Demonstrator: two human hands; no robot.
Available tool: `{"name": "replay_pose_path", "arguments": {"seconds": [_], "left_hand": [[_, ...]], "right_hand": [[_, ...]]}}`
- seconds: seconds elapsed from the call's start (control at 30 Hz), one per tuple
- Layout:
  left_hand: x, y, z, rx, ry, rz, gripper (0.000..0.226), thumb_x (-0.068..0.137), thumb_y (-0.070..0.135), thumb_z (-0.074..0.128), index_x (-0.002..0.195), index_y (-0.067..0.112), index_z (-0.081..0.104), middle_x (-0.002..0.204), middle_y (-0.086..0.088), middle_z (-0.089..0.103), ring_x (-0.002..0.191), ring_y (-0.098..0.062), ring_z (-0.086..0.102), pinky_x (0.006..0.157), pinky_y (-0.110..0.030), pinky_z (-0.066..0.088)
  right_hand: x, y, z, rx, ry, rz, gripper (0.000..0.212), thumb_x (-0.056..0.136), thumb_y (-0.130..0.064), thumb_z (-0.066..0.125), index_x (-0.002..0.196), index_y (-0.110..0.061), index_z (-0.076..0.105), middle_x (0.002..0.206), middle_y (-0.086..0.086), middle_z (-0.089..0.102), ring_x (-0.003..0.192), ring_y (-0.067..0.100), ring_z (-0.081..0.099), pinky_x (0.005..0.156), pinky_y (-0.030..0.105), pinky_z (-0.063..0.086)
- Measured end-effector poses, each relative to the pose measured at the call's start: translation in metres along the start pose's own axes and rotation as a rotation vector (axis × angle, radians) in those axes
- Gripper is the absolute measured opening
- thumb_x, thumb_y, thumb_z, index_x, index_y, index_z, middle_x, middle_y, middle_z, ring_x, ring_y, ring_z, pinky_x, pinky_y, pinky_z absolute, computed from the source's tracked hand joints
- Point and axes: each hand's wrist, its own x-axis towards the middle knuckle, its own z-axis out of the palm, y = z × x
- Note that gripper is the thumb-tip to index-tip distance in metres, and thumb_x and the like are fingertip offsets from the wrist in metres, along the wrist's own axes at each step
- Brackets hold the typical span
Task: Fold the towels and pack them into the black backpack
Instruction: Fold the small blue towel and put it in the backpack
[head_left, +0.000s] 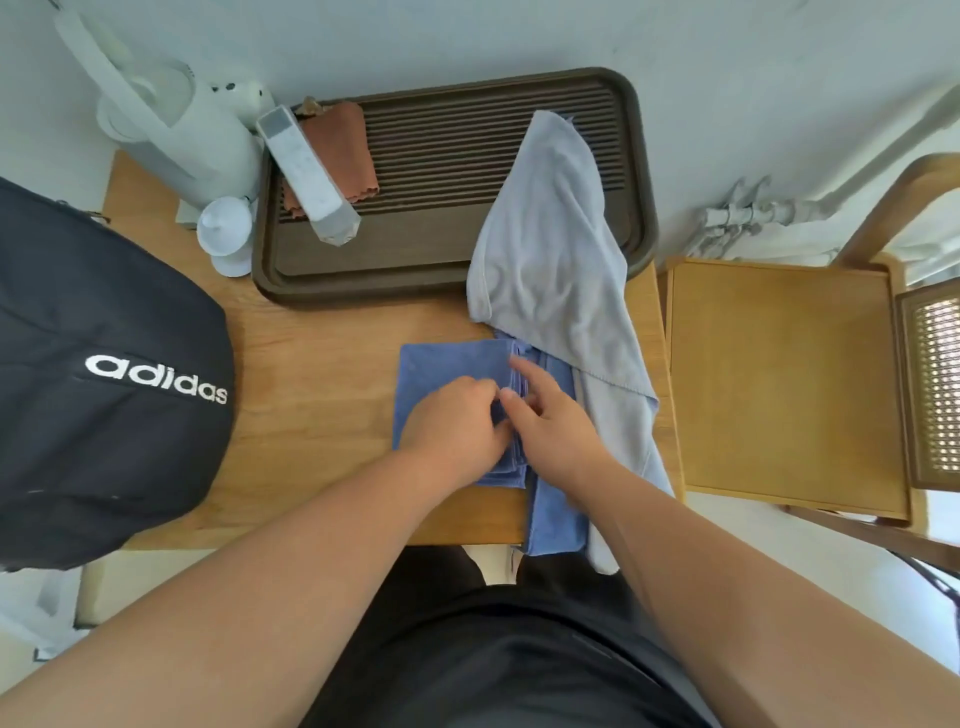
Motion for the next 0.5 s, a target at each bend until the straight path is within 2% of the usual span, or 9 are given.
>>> {"name": "replay_pose_path", "arguments": {"seconds": [0.07,0.1,0.2,0.27,0.33,0.43,0.5], "left_hand": [[-0.006,-0.009,0.000,0.011,0.104,0.020,0.022,0.095,0.036,0.056,0.100,0.016,0.063,0.098,-0.002,0.060,0.092,-0.025,0.060,0.074,-0.041,0.051],[-0.009,-0.015,-0.002,0.035,0.171,0.029,0.024,0.093,0.034,0.059,0.105,0.015,0.065,0.103,-0.003,0.061,0.096,-0.027,0.059,0.078,-0.043,0.051],[-0.017,-0.031,-0.003,0.146,0.285,-0.002,0.046,0.086,0.041,0.069,0.124,0.015,0.060,0.122,-0.005,0.057,0.111,-0.029,0.054,0.093,-0.044,0.048],[-0.023,-0.038,-0.002,0.136,0.258,-0.082,0.068,0.086,0.050,0.068,0.142,0.017,0.048,0.143,-0.005,0.045,0.127,-0.029,0.045,0.105,-0.043,0.041],[-0.025,-0.044,0.001,0.144,0.190,-0.124,0.084,0.087,0.058,0.062,0.154,0.019,0.031,0.160,-0.005,0.028,0.142,-0.028,0.033,0.114,-0.044,0.034],[-0.026,-0.052,0.008,0.220,0.082,-0.118,0.100,0.084,0.070,0.057,0.160,0.021,0.012,0.169,-0.004,0.003,0.152,-0.027,0.016,0.120,-0.046,0.025],[-0.026,-0.054,0.013,0.255,0.013,-0.107,0.108,0.082,0.074,0.055,0.161,0.022,0.003,0.168,-0.002,-0.012,0.154,-0.027,0.007,0.123,-0.049,0.019]], "right_hand": [[0.004,0.002,0.001,-0.120,-0.017,-0.024,0.024,0.101,-0.039,0.053,0.121,-0.038,0.065,0.098,-0.011,0.066,0.089,0.005,0.060,0.081,0.028,0.048],[0.004,0.001,0.002,-0.180,-0.019,-0.033,0.021,0.100,-0.039,0.054,0.116,-0.037,0.067,0.100,-0.012,0.063,0.091,0.005,0.059,0.083,0.028,0.046],[-0.003,-0.006,0.001,-0.227,0.063,-0.056,0.032,0.096,-0.039,0.062,0.126,-0.027,0.068,0.111,-0.011,0.063,0.098,0.005,0.059,0.087,0.019,0.043],[-0.010,-0.009,0.001,-0.206,0.101,-0.098,0.033,0.093,-0.039,0.067,0.123,-0.026,0.070,0.108,-0.012,0.065,0.091,0.002,0.061,0.084,0.017,0.047],[-0.014,-0.007,0.001,-0.231,0.071,-0.107,0.038,0.092,-0.041,0.069,0.126,-0.025,0.068,0.116,-0.011,0.065,0.095,0.003,0.063,0.090,0.022,0.050],[-0.010,0.000,0.001,-0.300,0.035,-0.056,0.047,0.093,-0.042,0.067,0.135,-0.021,0.062,0.132,-0.005,0.061,0.119,0.011,0.058,0.097,0.020,0.042],[-0.004,0.003,0.001,-0.345,0.035,-0.021,0.047,0.093,-0.043,0.066,0.135,-0.021,0.062,0.135,-0.002,0.060,0.121,0.013,0.057,0.093,0.019,0.039]]}}
